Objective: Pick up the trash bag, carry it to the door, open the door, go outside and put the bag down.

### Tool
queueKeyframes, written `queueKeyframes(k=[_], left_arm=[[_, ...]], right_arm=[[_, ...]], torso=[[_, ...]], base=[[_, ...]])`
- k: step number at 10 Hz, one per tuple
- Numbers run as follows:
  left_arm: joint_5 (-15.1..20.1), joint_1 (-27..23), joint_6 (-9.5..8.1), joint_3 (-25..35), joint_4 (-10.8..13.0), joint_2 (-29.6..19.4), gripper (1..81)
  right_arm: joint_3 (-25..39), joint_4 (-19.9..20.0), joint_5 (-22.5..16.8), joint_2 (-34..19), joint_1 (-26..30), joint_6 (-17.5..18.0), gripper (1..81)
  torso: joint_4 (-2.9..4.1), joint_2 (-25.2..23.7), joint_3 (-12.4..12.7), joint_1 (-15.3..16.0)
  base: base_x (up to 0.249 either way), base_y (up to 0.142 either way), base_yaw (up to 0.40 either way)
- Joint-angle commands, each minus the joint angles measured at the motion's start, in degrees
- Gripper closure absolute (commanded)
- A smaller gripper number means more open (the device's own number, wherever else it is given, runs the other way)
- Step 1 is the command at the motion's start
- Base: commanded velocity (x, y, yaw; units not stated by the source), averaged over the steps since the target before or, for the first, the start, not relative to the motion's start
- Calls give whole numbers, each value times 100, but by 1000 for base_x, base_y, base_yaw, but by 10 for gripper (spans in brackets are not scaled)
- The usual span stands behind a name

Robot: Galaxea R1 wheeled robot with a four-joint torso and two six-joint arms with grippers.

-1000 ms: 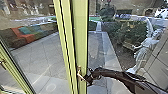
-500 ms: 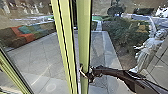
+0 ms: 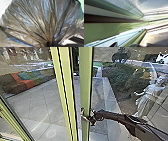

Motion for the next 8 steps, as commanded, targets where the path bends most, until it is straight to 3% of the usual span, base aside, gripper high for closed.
queueKeyframes(k=[1,3,5,7,8], left_arm=[[515,-79,-15,62,-43,-97,811],[497,-44,-15,53,-43,-97,811],[489,-44,-24,53,-43,-97,811],[489,-26,-15,53,-43,-97,811],[489,-26,-15,53,-43,-97,811]], right_arm=[[199,205,-123,-207,1104,38,10],[234,275,-79,-461,1227,21,10],[436,249,80,-664,1280,38,10],[427,249,141,-769,1385,47,10],[445,266,133,-831,1429,47,10]], torso=[[0,0,0,0],[0,2,0,2],[0,2,-523,5],[0,0,-727,-4],[0,-2,-363,-9]], base=[[0,0,0],[0,0,0],[0,0,0],[0,0,0],[0,0,0]])
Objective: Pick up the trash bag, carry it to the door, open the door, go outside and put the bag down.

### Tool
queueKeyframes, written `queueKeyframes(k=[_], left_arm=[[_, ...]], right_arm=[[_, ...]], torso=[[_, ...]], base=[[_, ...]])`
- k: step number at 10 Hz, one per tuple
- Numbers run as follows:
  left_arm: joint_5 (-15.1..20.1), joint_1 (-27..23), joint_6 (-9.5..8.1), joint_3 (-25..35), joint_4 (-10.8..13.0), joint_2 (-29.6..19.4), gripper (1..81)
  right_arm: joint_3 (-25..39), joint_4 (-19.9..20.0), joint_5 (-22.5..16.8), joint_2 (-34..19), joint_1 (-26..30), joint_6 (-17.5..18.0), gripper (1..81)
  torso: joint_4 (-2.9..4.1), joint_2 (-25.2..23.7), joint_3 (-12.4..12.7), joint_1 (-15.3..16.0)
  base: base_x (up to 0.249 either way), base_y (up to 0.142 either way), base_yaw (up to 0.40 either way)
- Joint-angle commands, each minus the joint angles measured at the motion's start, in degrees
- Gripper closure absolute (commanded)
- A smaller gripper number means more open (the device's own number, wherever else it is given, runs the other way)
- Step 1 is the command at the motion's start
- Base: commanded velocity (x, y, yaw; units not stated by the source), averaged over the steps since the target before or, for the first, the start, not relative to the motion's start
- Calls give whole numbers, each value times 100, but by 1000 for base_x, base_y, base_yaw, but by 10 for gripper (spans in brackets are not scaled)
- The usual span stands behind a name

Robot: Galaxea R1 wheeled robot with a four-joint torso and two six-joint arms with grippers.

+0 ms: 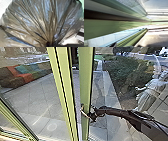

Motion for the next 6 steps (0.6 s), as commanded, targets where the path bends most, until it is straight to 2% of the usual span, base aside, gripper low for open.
queueKeyframes(k=[1,3,6], left_arm=[[529,-54,-15,53,-43,-100,811],[520,-46,-15,53,-43,-82,811],[511,-19,-15,53,-34,-65,811]], right_arm=[[-363,27,165,-370,1106,582,10],[-187,106,94,-757,1361,573,10],[189,123,-54,-1441,1651,573,10]], torso=[[0,0,18,0],[0,2,-129,7],[6,9,-153,18]], base=[[0,0,0],[0,0,0],[0,0,0]])
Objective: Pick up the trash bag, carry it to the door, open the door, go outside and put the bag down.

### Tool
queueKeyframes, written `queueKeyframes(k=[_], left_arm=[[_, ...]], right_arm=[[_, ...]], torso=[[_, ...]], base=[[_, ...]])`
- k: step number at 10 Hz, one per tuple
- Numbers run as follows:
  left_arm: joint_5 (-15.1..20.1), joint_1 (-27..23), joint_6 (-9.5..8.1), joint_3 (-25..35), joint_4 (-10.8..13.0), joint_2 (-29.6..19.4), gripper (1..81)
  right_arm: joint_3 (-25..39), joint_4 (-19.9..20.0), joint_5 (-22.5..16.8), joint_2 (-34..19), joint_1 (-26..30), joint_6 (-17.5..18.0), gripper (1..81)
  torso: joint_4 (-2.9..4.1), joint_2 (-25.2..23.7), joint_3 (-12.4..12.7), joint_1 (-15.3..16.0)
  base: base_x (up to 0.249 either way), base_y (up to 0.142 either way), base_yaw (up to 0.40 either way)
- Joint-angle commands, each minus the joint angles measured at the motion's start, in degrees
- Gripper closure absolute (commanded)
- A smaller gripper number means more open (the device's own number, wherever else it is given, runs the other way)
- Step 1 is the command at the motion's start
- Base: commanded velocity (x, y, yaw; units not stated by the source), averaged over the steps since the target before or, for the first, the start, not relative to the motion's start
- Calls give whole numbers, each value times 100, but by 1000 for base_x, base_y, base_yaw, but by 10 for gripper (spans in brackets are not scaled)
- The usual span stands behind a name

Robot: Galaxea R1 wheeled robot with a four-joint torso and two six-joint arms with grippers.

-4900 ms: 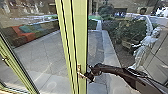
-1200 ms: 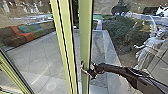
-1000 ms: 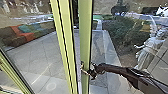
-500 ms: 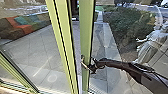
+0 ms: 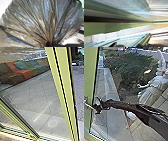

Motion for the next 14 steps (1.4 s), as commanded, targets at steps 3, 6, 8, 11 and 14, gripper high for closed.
queueKeyframes(k=[3,6,8,11,14], left_arm=[[537,54,-16,71,-34,-88,811],[537,63,-16,80,-25,-62,811],[546,63,-16,88,-25,-53,811],[545,63,-7,88,-8,-36,811],[546,72,-7,88,1,-44,811]], right_arm=[[229,-33,-523,-1308,1116,359,10],[492,46,-523,-1992,1274,359,10],[782,169,-523,-2501,1397,359,10],[862,284,-523,-3022,1581,350,10],[1037,275,-558,-3663,1714,333,10]], torso=[[2,2,0,4],[5,5,-2,9],[5,5,-2,9],[5,7,-7,13],[5,9,-9,13]], base=[[0,0,0],[0,0,0],[0,0,0],[0,0,0],[0,0,0]])
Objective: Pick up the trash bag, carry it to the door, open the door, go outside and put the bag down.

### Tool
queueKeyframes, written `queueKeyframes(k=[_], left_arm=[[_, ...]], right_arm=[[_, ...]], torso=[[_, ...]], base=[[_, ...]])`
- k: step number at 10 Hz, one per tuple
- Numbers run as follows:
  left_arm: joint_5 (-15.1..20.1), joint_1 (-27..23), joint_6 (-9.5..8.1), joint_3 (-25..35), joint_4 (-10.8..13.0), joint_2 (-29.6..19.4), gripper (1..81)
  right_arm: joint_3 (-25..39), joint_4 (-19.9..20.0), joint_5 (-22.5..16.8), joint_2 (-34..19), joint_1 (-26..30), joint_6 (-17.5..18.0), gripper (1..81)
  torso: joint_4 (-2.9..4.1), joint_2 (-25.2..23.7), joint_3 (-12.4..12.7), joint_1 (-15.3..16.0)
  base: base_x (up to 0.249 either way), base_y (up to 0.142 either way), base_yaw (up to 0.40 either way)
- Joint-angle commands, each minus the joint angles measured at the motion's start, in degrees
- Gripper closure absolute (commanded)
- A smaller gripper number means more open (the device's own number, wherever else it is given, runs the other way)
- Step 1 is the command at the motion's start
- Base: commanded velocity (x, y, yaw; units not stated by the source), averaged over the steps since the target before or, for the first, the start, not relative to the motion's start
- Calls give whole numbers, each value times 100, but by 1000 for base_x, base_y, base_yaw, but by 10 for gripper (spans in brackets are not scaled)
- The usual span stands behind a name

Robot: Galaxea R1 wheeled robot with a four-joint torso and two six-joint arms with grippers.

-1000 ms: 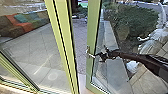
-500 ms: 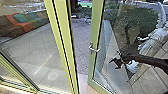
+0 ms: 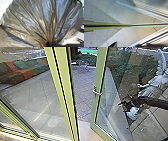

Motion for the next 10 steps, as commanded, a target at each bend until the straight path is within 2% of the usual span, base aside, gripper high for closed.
queueKeyframes(k=[1,6,10], left_arm=[[552,31,-1,91,3,-77,811],[570,31,8,100,11,-77,811],[587,22,25,108,20,-68,811]], right_arm=[[23,-8,18,-910,1228,215,10],[464,1,9,-1624,1263,206,10],[718,10,-70,-2423,1236,163,10]], torso=[[0,0,0,0],[0,0,0,0],[0,0,0,2]], base=[[0,0,0],[0,0,0],[0,0,0]])
